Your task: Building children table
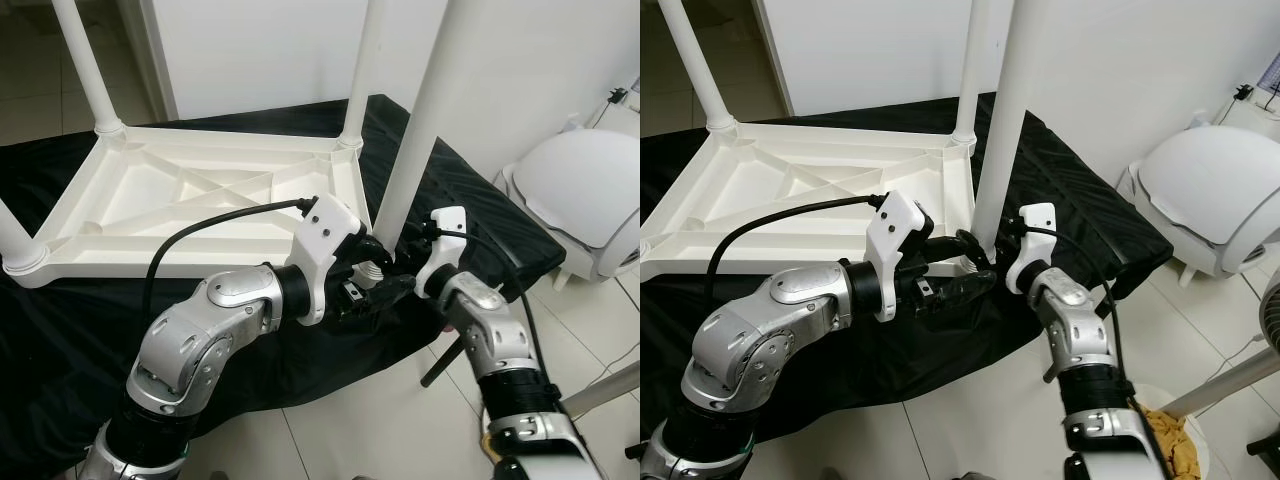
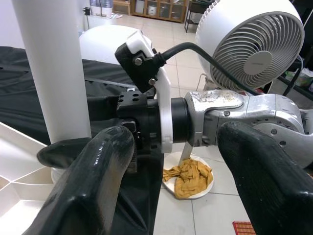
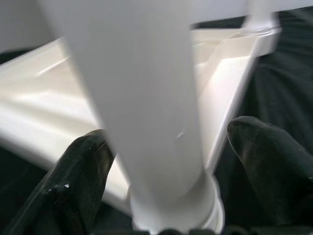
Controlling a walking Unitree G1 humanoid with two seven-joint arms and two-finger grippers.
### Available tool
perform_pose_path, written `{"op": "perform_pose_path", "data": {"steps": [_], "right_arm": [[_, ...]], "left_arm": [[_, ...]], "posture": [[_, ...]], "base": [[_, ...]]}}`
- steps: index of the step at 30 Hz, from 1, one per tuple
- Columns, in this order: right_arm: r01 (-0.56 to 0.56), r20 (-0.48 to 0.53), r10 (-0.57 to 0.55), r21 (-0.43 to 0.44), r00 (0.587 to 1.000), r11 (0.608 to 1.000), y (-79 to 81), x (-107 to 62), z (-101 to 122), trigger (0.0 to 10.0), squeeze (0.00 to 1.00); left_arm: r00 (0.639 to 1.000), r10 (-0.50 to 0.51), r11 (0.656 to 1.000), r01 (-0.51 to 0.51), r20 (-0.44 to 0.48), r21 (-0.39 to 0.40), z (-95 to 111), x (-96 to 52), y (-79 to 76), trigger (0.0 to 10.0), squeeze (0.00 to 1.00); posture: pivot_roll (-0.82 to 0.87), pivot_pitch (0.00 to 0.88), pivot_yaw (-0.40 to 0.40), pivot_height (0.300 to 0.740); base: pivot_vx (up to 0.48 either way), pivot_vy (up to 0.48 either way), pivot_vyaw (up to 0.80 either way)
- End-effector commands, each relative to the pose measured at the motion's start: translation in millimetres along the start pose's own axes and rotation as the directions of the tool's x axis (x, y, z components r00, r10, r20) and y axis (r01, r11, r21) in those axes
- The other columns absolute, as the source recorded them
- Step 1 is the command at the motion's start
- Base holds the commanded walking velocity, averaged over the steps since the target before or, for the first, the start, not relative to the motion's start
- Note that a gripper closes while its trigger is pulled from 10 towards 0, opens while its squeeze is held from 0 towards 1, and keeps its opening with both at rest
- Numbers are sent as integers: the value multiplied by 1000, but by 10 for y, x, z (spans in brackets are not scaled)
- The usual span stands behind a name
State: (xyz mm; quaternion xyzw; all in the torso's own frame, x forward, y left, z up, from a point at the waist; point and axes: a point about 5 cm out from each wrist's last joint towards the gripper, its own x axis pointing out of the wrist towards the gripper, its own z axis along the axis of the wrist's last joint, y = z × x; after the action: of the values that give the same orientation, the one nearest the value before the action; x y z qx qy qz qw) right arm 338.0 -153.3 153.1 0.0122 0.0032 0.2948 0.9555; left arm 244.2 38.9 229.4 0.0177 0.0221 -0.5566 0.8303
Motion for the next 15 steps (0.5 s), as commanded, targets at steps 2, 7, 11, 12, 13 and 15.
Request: {"op": "perform_pose_path", "data": {"steps": [2, 7, 11, 12, 13, 15], "right_arm": [[-75, -22, 75, -11, 997, 997, -47, -11, -35, 10000, 0], [-119, -40, 117, -41, 992, 992, -82, 20, -63, 10000, 0], [-144, -48, 142, -62, 989, 988, -106, 80, -73, 10000, 0], [-144, -48, 142, -62, 989, 988, -106, 80, -73, 10000, 0], [-138, -43, 135, -77, 990, 987, -114, 111, -61, 10000, 0], [-137, -41, 134, -94, 990, 986, -113, 147, -49, 10000, 0]], "left_arm": [[1000, 2, 1000, -2, 0, 12, 16, 34, 3, 10000, 0], [1000, 3, 1000, -3, 4, 15, 27, 36, 6, 10000, 0], [1000, 4, 1000, -4, 6, 18, 37, 37, 8, 10000, 0], [1000, 4, 1000, -4, 6, 18, 37, 37, 8, 10000, 0], [1000, 4, 1000, -5, 6, 17, 38, 35, 5, 10000, 0], [1000, 4, 1000, -4, 6, 18, 39, 32, 1, 10000, 0]], "posture": [[-59, 3, -55, 740], [-51, 1, -53, 740], [-48, 2, -53, 740], [-48, 2, -53, 740], [-43, 2, -50, 740], [-40, 5, -48, 740]], "base": [[0, 0, 0], [0, 0, 0], [0, 0, 0], [0, 0, 0], [0, 0, 0], [0, 0, 0]]}}
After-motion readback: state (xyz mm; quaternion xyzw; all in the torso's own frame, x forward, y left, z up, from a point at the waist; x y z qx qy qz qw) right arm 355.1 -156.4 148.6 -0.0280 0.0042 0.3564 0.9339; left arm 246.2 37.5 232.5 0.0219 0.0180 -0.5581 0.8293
